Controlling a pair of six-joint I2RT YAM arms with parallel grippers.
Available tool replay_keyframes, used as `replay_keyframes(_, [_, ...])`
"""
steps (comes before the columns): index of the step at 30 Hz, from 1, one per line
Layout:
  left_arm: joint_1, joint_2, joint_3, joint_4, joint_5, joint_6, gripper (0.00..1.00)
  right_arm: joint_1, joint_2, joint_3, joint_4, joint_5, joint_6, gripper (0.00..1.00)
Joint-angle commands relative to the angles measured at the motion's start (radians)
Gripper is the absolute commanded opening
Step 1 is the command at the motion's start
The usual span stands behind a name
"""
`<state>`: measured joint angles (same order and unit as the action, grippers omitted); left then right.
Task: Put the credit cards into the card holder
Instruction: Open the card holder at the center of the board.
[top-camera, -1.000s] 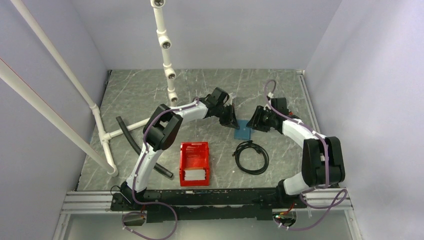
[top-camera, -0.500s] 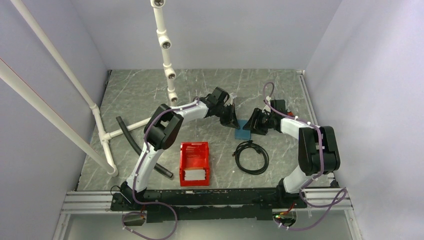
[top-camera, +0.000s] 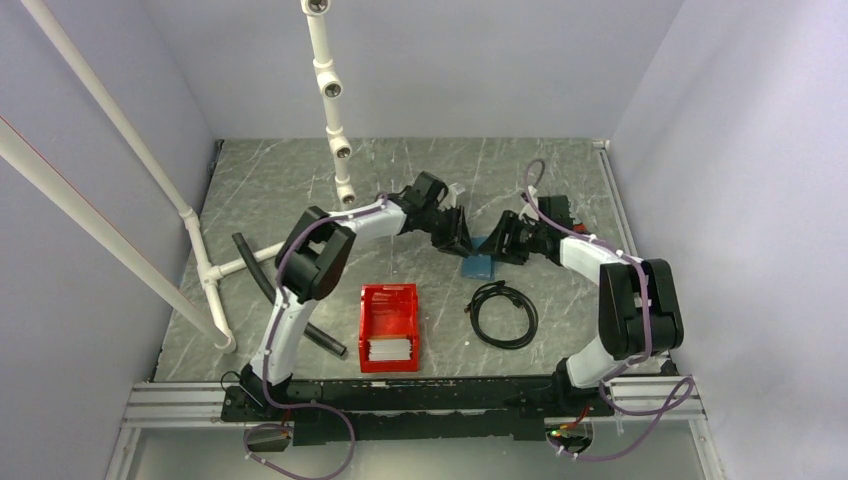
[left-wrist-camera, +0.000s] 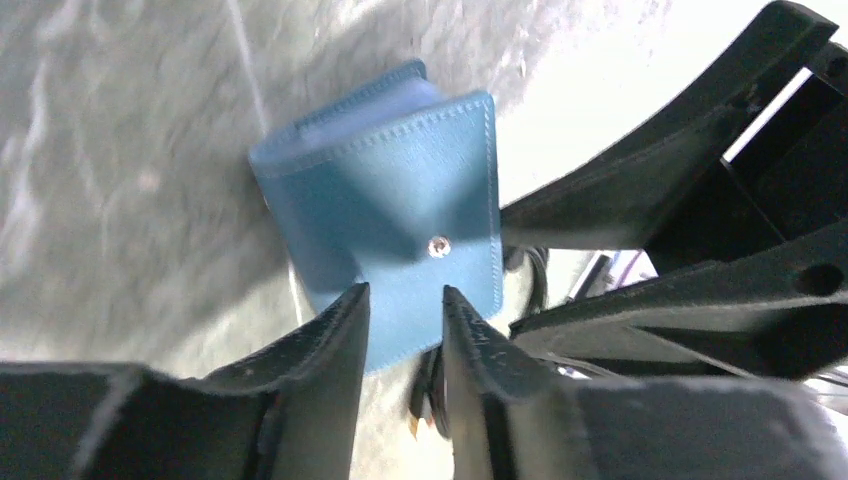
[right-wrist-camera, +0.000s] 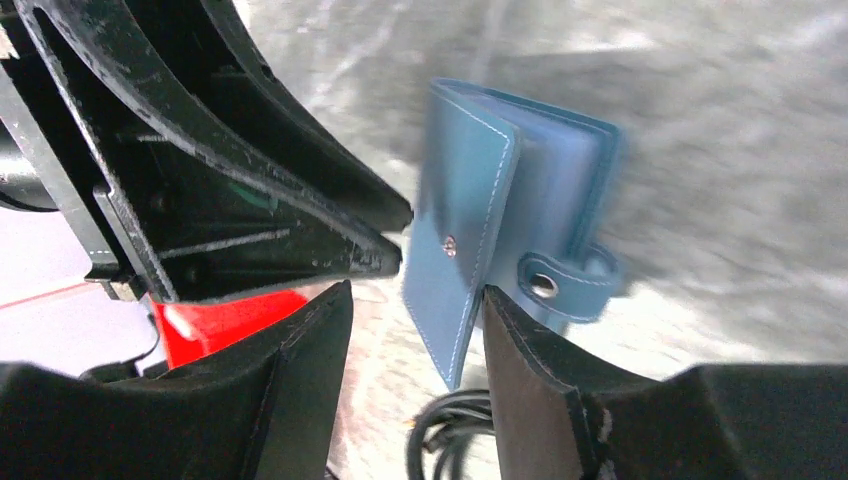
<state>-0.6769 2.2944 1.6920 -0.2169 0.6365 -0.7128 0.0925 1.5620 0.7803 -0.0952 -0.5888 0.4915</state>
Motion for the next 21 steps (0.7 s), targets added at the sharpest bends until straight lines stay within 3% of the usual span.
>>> replay_keyframes(1, [0.056, -0.229, -0.113, 0.053, 0.053, 0.013, 0.44, 0.073, 0.013, 0.107, 0.048, -0.065, 0.022, 0.53])
replay_keyframes(4, [0.068, -0.356, -0.194, 0.006, 0.022, 0.055, 0.53, 0.154, 0.062, 0.182, 0.052, -0.040, 0.047, 0.53])
replay_keyframes(7, [0.070, -0.465, -0.255, -0.048, -0.022, 0.081, 0.54, 0.236, 0.136, 0.248, 0.071, -0.028, 0.090, 0.53])
replay_keyframes(13, [0.076, -0.670, -0.408, -0.077, -0.151, 0.089, 0.58, 0.262, 0.234, 0.292, 0.107, -0.088, 0.132, 0.54])
replay_keyframes(16, [0.079, -0.650, -0.425, -0.010, -0.093, 0.056, 0.56, 0.217, 0.242, 0.262, 0.125, -0.148, 0.156, 0.54])
replay_keyframes(18, [0.074, -0.594, -0.393, 0.047, -0.007, 0.024, 0.48, 0.186, 0.204, 0.225, 0.127, -0.134, 0.143, 0.56])
replay_keyframes(21, [0.046, -0.522, -0.330, 0.087, 0.012, 0.004, 0.44, 0.165, 0.108, 0.218, 0.005, -0.084, 0.054, 0.56])
